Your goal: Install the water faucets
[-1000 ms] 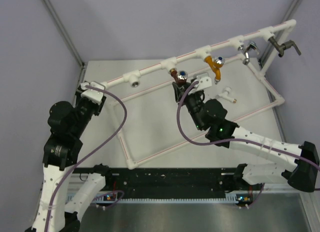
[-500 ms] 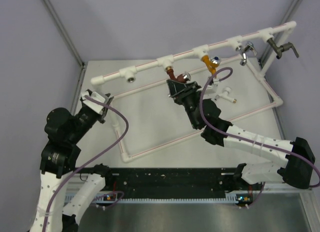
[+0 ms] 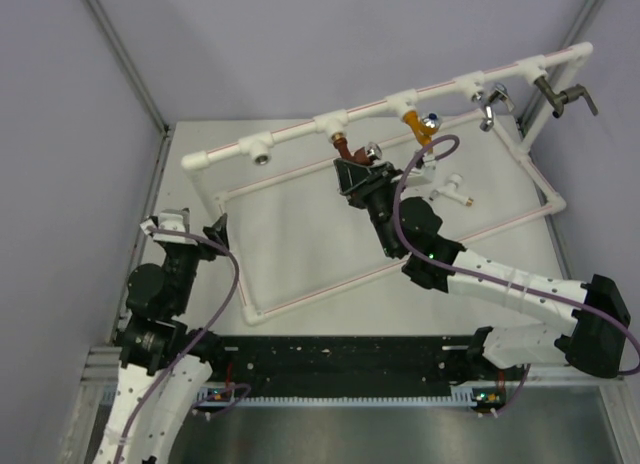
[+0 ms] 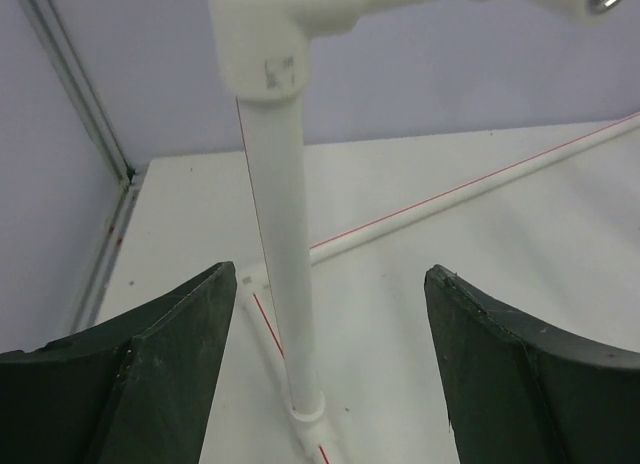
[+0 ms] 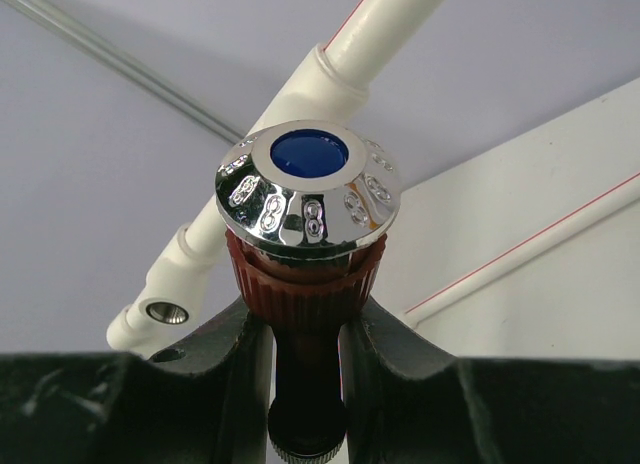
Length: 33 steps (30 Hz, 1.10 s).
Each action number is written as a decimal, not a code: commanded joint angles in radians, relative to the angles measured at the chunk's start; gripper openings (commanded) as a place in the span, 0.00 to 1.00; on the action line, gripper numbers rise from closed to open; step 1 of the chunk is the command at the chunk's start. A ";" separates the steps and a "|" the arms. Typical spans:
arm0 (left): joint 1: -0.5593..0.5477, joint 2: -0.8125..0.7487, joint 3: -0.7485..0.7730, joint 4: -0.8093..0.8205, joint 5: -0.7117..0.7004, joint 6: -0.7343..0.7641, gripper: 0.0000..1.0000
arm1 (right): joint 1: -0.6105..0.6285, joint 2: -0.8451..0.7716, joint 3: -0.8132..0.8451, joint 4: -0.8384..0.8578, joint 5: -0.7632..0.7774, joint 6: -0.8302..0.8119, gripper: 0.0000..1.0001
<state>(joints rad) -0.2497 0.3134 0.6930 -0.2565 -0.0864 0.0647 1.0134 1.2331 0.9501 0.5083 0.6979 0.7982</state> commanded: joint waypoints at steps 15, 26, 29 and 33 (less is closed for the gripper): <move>0.035 0.150 -0.428 0.839 -0.220 -0.272 0.72 | -0.032 -0.018 0.015 0.024 0.083 -0.111 0.00; 0.047 0.323 -0.415 1.005 -0.202 -0.214 0.33 | -0.030 -0.003 0.027 0.012 0.103 -0.053 0.00; 0.047 0.285 -0.398 0.930 -0.115 -0.206 0.10 | -0.030 -0.006 0.036 -0.022 0.107 0.042 0.00; 0.047 0.179 -0.391 0.809 -0.046 -0.215 0.00 | -0.030 -0.017 0.068 -0.106 0.107 0.229 0.00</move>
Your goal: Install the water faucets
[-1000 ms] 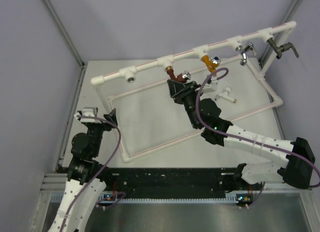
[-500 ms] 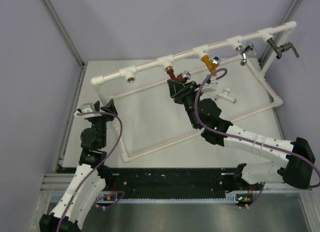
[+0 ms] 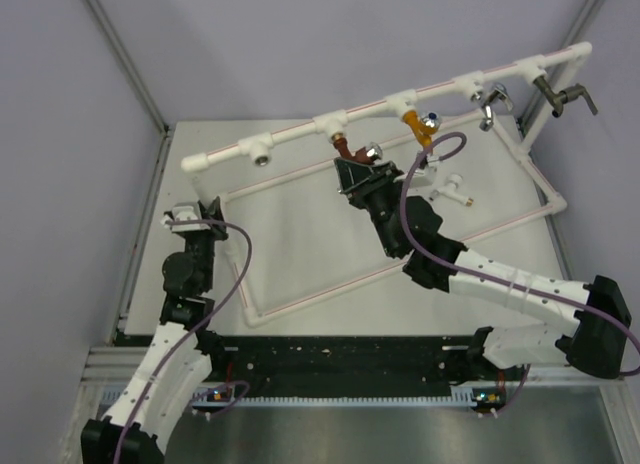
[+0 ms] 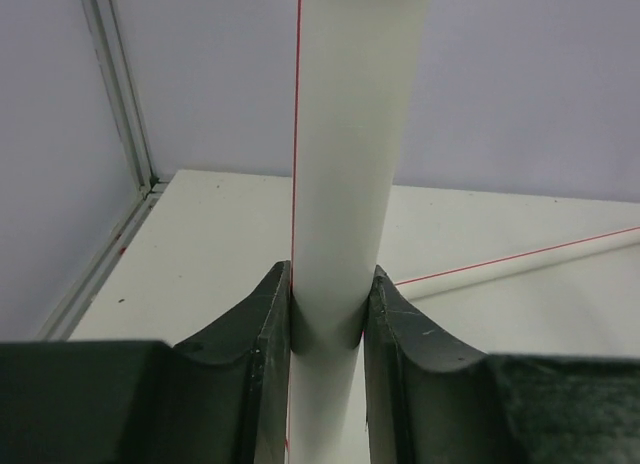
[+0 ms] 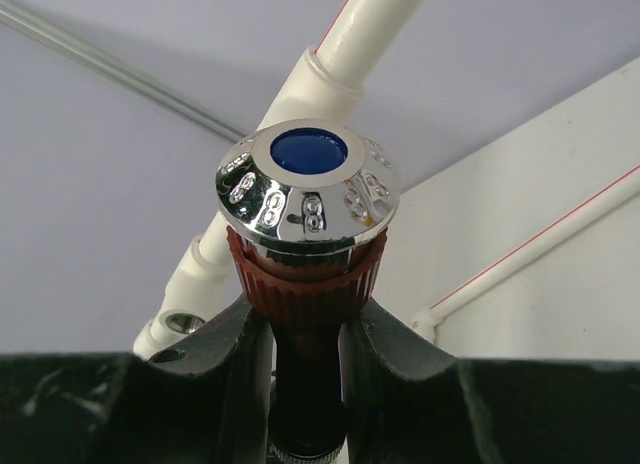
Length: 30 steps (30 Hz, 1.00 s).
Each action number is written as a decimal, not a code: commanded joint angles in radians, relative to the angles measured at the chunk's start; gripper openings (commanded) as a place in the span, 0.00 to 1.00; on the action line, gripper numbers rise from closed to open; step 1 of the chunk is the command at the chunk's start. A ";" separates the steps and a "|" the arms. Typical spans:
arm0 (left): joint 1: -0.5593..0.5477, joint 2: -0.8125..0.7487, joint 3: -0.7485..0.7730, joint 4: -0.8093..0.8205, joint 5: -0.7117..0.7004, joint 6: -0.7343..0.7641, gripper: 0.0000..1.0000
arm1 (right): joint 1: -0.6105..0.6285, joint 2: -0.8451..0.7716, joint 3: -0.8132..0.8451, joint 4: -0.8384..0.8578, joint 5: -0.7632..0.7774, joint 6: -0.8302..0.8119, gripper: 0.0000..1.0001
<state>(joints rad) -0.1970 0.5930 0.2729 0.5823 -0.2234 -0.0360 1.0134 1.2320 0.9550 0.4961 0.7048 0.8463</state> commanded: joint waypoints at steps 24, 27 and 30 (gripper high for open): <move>-0.007 -0.346 -0.017 -0.305 0.156 -0.289 0.00 | -0.029 -0.011 -0.015 -0.119 -0.024 1.133 0.13; -0.007 -0.341 -0.018 -0.302 0.159 -0.291 0.00 | -0.030 -0.016 -0.030 -0.042 -0.014 1.050 0.36; -0.007 -0.338 -0.018 -0.299 0.156 -0.289 0.00 | -0.030 -0.023 -0.055 0.044 -0.016 0.969 0.63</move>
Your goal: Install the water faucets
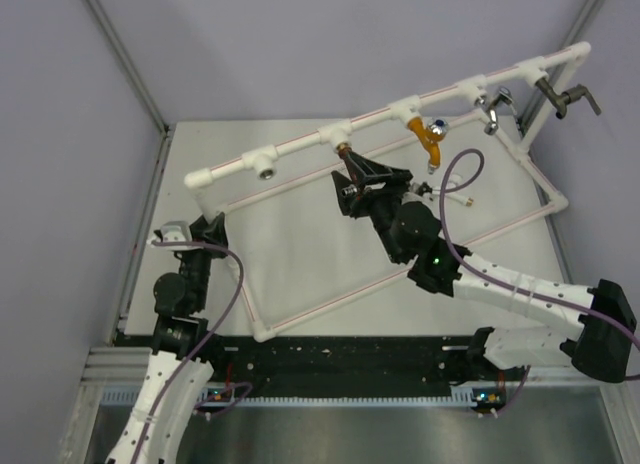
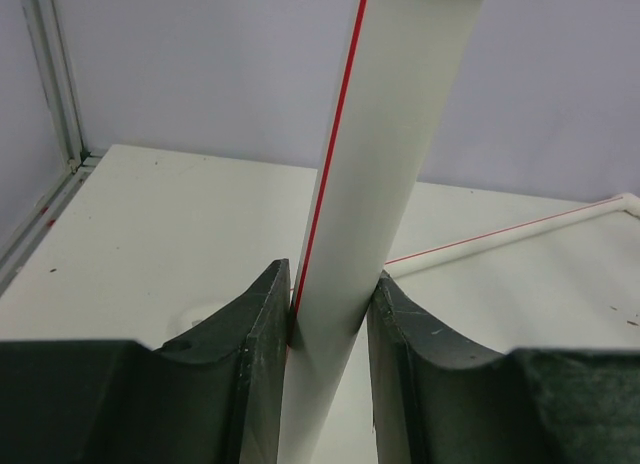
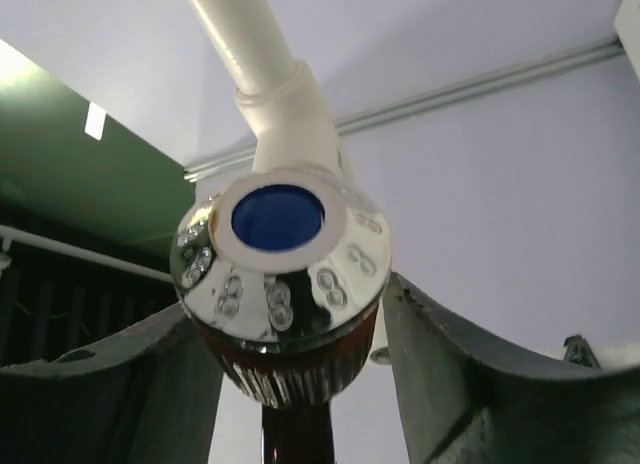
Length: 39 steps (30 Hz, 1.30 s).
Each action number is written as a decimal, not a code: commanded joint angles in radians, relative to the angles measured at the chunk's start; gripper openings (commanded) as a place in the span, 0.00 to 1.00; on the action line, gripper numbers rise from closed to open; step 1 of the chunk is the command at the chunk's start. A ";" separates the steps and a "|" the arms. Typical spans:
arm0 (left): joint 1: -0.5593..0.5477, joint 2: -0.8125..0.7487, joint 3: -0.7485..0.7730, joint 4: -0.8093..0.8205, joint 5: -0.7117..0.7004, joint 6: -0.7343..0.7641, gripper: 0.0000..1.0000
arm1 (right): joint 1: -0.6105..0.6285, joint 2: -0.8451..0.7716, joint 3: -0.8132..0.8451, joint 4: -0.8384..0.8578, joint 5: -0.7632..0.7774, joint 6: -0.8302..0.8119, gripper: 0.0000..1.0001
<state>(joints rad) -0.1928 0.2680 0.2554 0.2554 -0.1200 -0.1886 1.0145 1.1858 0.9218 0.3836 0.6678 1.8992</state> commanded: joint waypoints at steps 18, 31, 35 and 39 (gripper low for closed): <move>-0.011 0.026 0.012 0.025 0.006 -0.126 0.00 | -0.005 -0.193 -0.159 0.209 -0.069 -0.548 0.99; -0.011 0.056 0.038 0.002 0.010 -0.114 0.00 | 0.007 -0.428 -0.316 -0.001 -0.188 -0.834 0.99; -0.011 0.065 0.073 -0.059 -0.003 -0.121 0.00 | 0.012 -0.529 -0.250 -0.208 -0.203 -1.220 0.99; -0.011 0.094 0.120 -0.166 -0.064 -0.173 0.00 | 0.012 -0.620 -0.238 -0.304 -0.224 -1.652 0.99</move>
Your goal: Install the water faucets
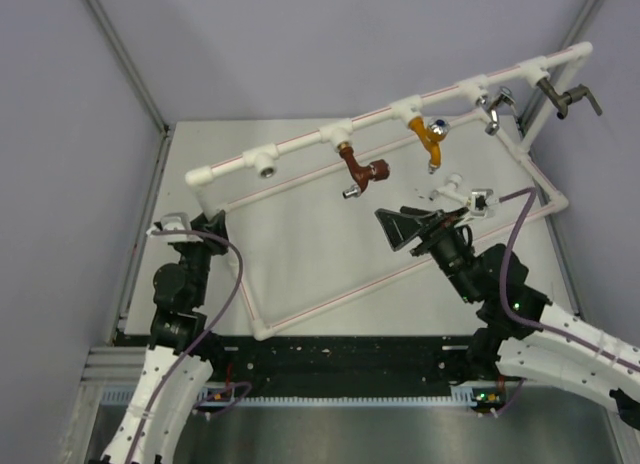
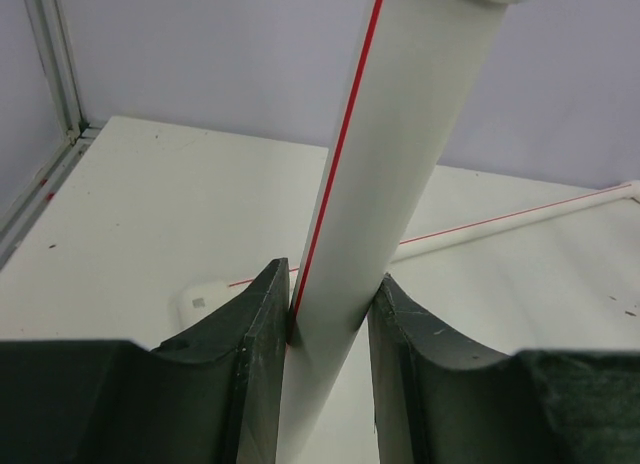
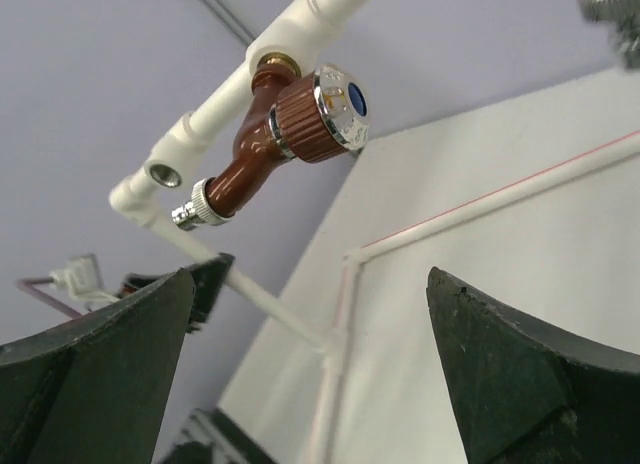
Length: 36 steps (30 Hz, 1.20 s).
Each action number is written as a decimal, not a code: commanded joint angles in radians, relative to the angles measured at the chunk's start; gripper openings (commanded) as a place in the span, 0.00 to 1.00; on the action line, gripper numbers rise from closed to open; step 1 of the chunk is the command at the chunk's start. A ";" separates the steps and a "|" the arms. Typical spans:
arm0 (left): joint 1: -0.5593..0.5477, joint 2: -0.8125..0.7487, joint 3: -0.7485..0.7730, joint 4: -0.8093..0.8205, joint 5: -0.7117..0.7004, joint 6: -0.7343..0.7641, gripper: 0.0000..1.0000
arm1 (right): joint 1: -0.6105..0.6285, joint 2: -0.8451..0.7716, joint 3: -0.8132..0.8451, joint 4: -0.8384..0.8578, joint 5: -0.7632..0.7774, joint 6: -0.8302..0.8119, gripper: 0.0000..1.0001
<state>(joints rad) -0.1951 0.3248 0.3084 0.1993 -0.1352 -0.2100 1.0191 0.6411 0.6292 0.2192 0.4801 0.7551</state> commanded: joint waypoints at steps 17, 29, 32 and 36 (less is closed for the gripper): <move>-0.009 -0.070 0.086 -0.357 -0.058 -0.272 0.00 | 0.202 0.044 0.076 -0.075 0.096 -1.736 0.99; -0.009 0.046 0.104 -0.313 0.014 -0.223 0.00 | 0.259 0.077 0.029 0.181 -0.012 -2.050 0.93; -0.009 0.043 0.104 -0.327 -0.001 -0.224 0.00 | 0.259 0.109 0.076 0.175 -0.040 -2.068 0.90; -0.009 0.046 0.097 -0.302 0.008 -0.221 0.00 | 0.253 0.138 0.105 0.200 -0.077 -2.074 0.90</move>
<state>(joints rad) -0.2035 0.3332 0.4198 -0.0319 -0.1543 -0.3157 1.2678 0.7563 0.6601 0.3397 0.4564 -1.2804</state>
